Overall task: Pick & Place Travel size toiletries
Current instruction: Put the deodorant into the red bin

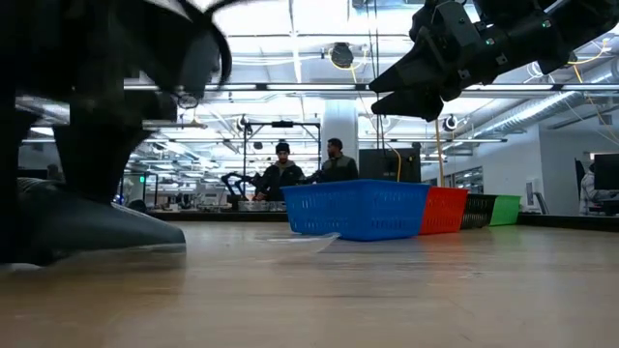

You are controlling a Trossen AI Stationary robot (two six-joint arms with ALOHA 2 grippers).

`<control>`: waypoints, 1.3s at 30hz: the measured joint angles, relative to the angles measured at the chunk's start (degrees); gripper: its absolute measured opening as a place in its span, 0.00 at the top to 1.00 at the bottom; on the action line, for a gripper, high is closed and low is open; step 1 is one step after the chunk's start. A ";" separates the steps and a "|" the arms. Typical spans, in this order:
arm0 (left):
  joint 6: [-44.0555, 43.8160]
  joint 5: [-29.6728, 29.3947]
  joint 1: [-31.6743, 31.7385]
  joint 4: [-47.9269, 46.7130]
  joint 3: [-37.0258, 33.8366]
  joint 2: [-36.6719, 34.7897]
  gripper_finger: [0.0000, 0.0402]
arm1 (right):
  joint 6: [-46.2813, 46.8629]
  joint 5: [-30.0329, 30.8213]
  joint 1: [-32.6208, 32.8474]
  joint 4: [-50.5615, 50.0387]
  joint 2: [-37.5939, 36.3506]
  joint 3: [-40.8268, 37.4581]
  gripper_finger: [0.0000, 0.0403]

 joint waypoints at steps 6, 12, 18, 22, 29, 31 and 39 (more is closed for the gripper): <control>-0.07 -0.19 0.40 0.29 0.38 3.00 0.33 | 0.11 -0.12 0.08 -0.04 0.00 0.00 0.31; 0.60 0.29 1.45 -0.13 0.27 2.80 0.42 | 0.41 -0.07 0.31 -0.24 0.00 0.00 0.31; 4.47 -1.98 2.03 -0.72 0.15 2.76 0.51 | 2.96 -0.15 0.33 -0.68 0.00 0.00 0.31; 8.04 -5.81 2.05 -0.93 -0.21 1.36 0.51 | 1.60 -1.70 0.33 -0.96 0.00 0.00 0.31; 14.40 -19.15 4.48 3.04 -0.11 -8.04 0.51 | -4.26 -7.62 1.94 -0.56 0.00 -0.02 0.31; 18.87 -19.58 5.62 7.90 -0.51 -10.54 0.51 | -5.66 -7.61 2.76 0.11 0.00 0.00 0.31; 38.93 -6.95 11.91 33.23 -9.71 -21.09 0.51 | -10.67 -7.48 5.18 2.67 0.00 -0.02 0.31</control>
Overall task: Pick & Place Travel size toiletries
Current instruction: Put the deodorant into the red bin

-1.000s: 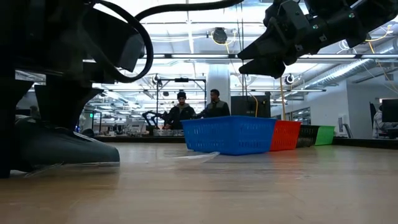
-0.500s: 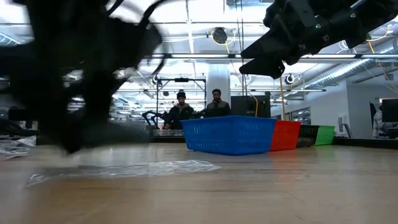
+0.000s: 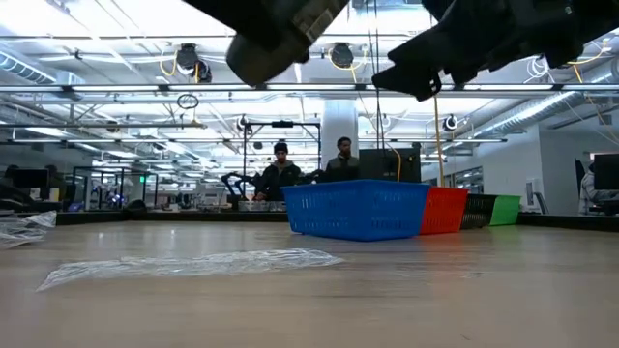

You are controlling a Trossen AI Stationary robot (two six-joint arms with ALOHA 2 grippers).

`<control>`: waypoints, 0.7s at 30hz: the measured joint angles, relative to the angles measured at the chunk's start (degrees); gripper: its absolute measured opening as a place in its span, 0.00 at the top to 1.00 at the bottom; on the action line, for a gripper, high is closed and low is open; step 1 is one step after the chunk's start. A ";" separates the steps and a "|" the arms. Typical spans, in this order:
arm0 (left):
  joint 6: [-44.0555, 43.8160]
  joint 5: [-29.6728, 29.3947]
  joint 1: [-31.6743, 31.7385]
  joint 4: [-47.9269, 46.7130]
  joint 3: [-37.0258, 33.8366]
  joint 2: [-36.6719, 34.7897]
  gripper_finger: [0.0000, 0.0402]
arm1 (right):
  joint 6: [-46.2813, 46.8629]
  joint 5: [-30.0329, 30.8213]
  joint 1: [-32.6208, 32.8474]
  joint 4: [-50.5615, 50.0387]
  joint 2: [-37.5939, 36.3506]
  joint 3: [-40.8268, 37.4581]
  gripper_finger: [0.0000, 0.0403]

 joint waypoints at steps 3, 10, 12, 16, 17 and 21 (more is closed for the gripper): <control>2.38 4.52 3.67 7.82 -5.99 -3.26 0.51 | -1.37 -0.03 0.93 1.71 0.00 0.00 0.31; 2.80 19.53 12.70 22.12 -14.69 -5.10 0.51 | -3.90 -0.09 5.02 7.83 2.56 0.00 0.31; 3.22 22.91 14.26 24.61 -14.79 -4.91 0.51 | -6.58 -0.02 5.68 11.21 4.43 0.00 0.31; 4.82 27.00 15.89 26.23 -14.92 -4.72 0.51 | -13.32 1.10 6.04 16.00 7.53 0.00 0.31; 5.07 28.00 16.16 26.72 -14.92 -4.72 0.51 | -14.36 2.23 6.05 17.09 8.02 0.00 0.31; 6.05 30.48 16.66 27.32 -14.92 -4.76 0.51 | -15.26 5.34 5.99 19.41 8.07 0.00 0.31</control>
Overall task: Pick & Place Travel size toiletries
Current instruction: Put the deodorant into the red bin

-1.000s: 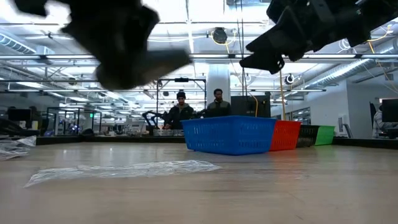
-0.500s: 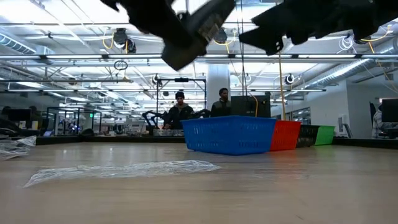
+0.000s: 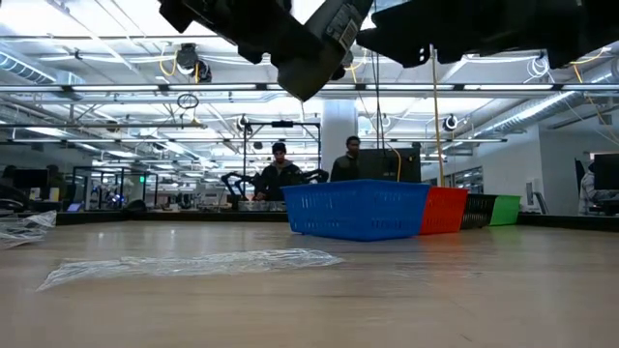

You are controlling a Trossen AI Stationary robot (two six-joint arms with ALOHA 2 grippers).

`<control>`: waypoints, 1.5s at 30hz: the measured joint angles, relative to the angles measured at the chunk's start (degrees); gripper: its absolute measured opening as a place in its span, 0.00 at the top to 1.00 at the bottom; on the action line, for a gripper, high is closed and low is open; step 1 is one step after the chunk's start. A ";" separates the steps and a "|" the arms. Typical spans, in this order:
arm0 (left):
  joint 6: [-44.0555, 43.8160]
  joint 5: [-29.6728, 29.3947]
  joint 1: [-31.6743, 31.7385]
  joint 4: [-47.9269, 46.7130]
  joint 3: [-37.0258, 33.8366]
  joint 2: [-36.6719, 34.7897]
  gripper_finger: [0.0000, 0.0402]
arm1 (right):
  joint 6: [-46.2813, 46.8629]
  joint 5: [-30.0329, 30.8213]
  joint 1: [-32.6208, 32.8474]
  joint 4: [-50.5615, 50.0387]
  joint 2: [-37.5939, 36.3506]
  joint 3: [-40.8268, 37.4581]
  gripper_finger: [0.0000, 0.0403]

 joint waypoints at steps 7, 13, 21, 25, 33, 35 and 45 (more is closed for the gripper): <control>1.59 0.29 0.64 3.48 0.00 0.22 0.51 | 0.05 -0.77 0.02 2.05 1.09 0.02 0.31; 1.25 2.09 1.75 4.08 0.00 0.24 0.51 | -1.02 -2.48 0.02 6.78 6.04 1.73 0.31; 0.56 2.87 1.86 4.58 0.07 0.70 0.51 | -3.42 -2.09 0.02 6.22 10.10 5.97 0.31; 0.09 2.84 1.86 4.91 0.07 0.70 0.51 | -4.19 -2.08 0.02 6.25 10.05 6.38 0.34; -0.18 3.02 1.77 5.01 0.07 0.70 0.51 | -5.19 -2.35 0.02 5.82 10.05 6.36 0.63; -1.29 2.96 1.73 5.30 0.07 0.70 0.51 | -5.13 -2.50 -0.09 5.73 10.05 6.36 0.62; -13.73 -7.39 1.58 4.77 -0.02 -0.46 0.07 | -4.10 -2.02 -0.60 4.90 9.94 6.27 0.62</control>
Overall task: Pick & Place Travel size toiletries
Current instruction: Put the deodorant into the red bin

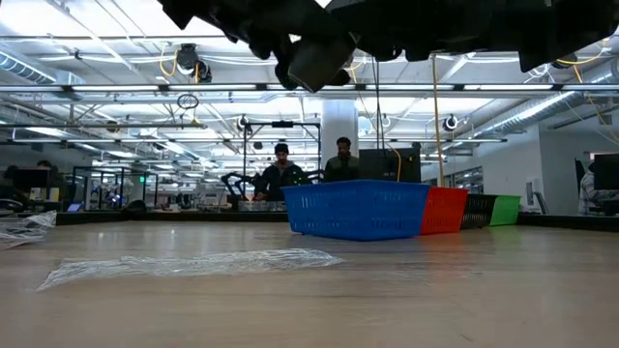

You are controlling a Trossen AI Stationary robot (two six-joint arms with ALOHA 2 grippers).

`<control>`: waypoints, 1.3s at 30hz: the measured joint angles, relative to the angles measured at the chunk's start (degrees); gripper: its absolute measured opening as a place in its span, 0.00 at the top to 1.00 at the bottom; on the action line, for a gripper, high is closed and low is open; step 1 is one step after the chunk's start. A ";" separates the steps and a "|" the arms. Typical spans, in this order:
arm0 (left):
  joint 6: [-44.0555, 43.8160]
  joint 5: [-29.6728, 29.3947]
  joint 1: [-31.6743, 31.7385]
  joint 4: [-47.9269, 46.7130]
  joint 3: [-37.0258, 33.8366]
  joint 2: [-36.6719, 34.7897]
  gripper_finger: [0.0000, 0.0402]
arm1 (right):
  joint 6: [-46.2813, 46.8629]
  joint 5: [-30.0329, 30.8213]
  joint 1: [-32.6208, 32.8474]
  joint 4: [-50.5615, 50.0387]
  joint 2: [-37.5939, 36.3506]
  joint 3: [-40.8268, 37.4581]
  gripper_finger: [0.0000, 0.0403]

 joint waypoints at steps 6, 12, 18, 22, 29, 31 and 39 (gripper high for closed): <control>1.31 -6.96 -0.93 -3.38 0.68 -3.73 0.12 | 2.77 0.22 -1.04 0.21 -0.58 0.01 0.62; 2.90 -8.93 -2.24 -5.65 0.90 -7.80 0.21 | 4.43 0.13 -2.13 -0.98 -1.67 0.20 0.62; 2.39 -12.52 -4.03 -7.75 1.53 -9.30 0.23 | 4.39 2.05 -2.84 -9.05 -4.53 -0.66 0.62; 2.43 -14.65 -5.12 -10.43 1.13 -8.88 0.23 | 4.35 9.53 -2.86 -12.75 -7.84 -0.44 0.62; 0.98 -24.65 -7.00 -16.53 1.27 -11.16 0.23 | 7.79 18.15 -3.97 -18.33 -14.56 -2.26 0.62; -0.02 -25.63 -8.26 -20.06 0.75 -13.16 0.23 | 10.86 19.85 -4.44 -22.70 -16.76 -3.59 0.62; 1.25 -30.91 -11.52 -17.67 -4.47 -22.33 0.23 | 18.26 21.05 -8.23 -24.44 -25.40 -9.78 0.62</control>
